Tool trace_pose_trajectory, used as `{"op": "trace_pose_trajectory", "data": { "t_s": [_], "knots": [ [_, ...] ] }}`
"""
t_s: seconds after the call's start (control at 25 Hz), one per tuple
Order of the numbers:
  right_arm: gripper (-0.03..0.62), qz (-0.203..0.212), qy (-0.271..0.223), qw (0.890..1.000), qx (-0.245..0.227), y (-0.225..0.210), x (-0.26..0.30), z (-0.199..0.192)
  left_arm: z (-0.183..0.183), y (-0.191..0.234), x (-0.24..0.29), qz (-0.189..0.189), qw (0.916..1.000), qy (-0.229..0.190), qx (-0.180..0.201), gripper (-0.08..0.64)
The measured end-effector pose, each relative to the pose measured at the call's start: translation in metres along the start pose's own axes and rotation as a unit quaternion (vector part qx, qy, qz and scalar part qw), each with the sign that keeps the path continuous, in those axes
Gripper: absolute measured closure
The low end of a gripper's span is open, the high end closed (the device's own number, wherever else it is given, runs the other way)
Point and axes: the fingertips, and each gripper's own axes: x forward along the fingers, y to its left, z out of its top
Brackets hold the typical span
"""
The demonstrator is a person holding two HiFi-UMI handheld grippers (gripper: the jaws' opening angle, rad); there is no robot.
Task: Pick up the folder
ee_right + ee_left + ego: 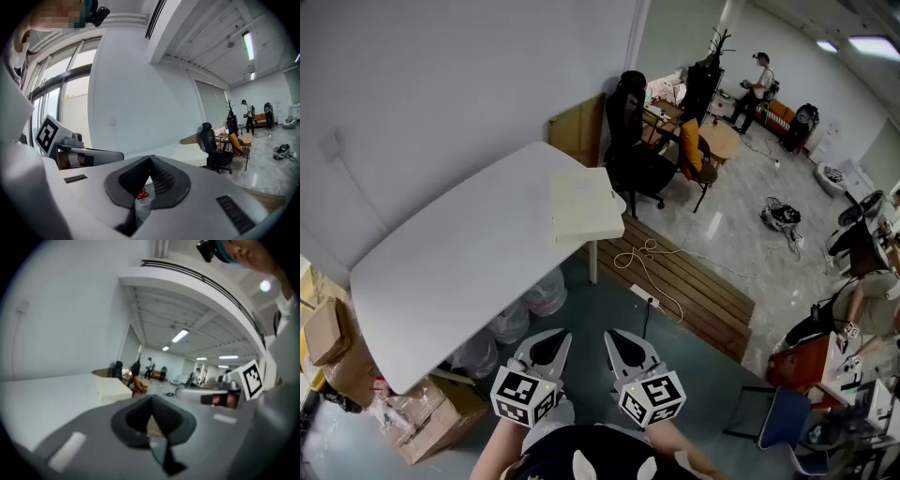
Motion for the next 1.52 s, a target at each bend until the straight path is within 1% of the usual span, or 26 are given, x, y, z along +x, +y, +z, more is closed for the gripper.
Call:
{"op": "trace_pose_trajectory", "data": {
  "t_s": [0.2,0.44,0.6,0.76,1.04,1.16,1.28,1.52],
  "knots": [
    [0.583,-0.003,0.001,1.0,-0.002,0.004,0.016,0.0,0.002,0.016,0.004,-0.007,1.0,0.003,0.003,0.557],
    [0.583,-0.016,0.001,1.0,0.006,0.016,0.021,-0.011,-0.005,0.026,0.004,-0.026,0.9996,0.01,0.002,0.557],
    [0.583,-0.022,0.004,1.0,0.021,0.014,0.018,-0.017,-0.011,0.019,0.008,-0.042,0.999,0.018,-0.003,0.557],
    [0.583,-0.034,0.005,0.999,0.03,0.004,0.02,-0.018,-0.016,0.013,0.017,-0.059,0.9978,0.029,0.001,0.558],
    [0.583,-0.016,0.015,0.999,0.039,-0.013,0.042,-0.019,-0.013,0.02,0.04,-0.053,0.9978,0.04,-0.002,0.558],
    [0.583,-0.006,0.015,0.999,0.038,-0.024,0.055,-0.008,-0.005,0.027,0.051,-0.046,0.9981,0.041,-0.006,0.558],
    [0.583,0.0,0.009,0.999,0.037,-0.039,0.069,0.005,0.002,0.039,0.066,-0.039,0.9983,0.043,-0.005,0.558],
    [0.583,0.007,0.014,0.999,0.042,-0.074,0.092,0.014,0.008,0.053,0.101,-0.029,0.9979,0.058,-0.005,0.558]
  ]
}}
